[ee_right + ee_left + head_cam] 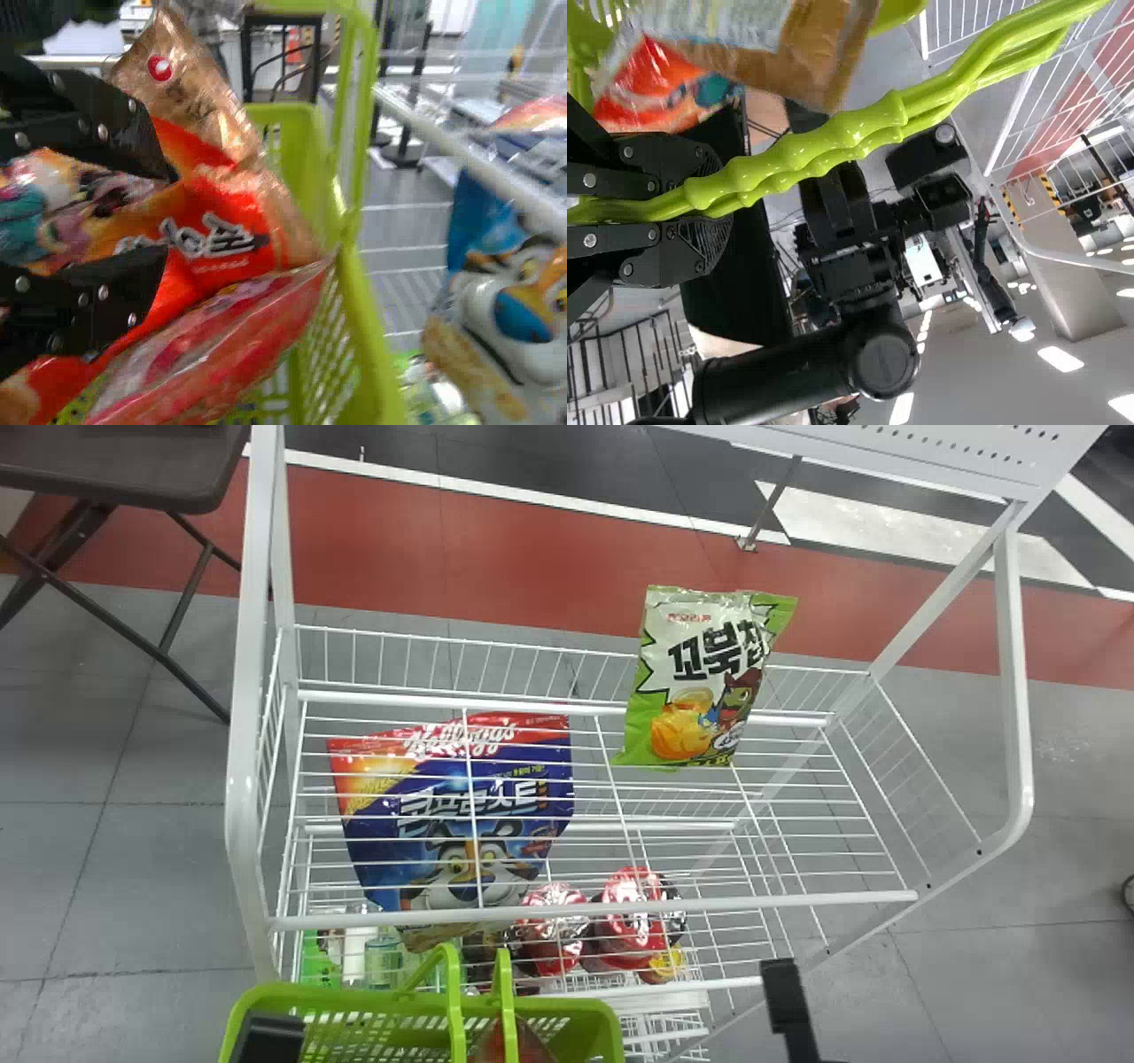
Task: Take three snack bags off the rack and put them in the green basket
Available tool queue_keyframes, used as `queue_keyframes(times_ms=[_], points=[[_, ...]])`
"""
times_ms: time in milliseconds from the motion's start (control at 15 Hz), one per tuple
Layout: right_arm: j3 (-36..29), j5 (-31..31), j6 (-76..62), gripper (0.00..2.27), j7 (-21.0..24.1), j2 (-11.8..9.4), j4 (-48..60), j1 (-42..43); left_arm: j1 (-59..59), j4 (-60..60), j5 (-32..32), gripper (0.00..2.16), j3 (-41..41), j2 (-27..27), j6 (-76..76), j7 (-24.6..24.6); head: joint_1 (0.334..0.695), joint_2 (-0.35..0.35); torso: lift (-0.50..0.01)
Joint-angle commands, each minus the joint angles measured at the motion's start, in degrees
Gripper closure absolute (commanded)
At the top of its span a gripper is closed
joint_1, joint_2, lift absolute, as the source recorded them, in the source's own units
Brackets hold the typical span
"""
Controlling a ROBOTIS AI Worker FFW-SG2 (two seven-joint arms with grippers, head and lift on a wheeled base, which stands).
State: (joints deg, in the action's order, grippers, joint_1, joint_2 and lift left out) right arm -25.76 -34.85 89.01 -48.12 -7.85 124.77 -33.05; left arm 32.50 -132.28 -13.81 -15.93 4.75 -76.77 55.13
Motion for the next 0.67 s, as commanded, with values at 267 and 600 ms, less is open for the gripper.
queue_keyframes(times_ms=[267,600], points=[[-6.1,-1.4,-22.6,0.06,-4.0,3.1,3.6,-0.5,0.1,0.2,0.0,1.51,0.0,-0.1,0.5,-0.4,0.695,-0.350,-0.026],[-1.1,2.3,-71.3,0.06,3.1,7.3,6.0,-8.9,0.1,1.1,0.0,1.51,-0.1,-0.3,1.2,-0.9,0.695,-0.350,-0.026]])
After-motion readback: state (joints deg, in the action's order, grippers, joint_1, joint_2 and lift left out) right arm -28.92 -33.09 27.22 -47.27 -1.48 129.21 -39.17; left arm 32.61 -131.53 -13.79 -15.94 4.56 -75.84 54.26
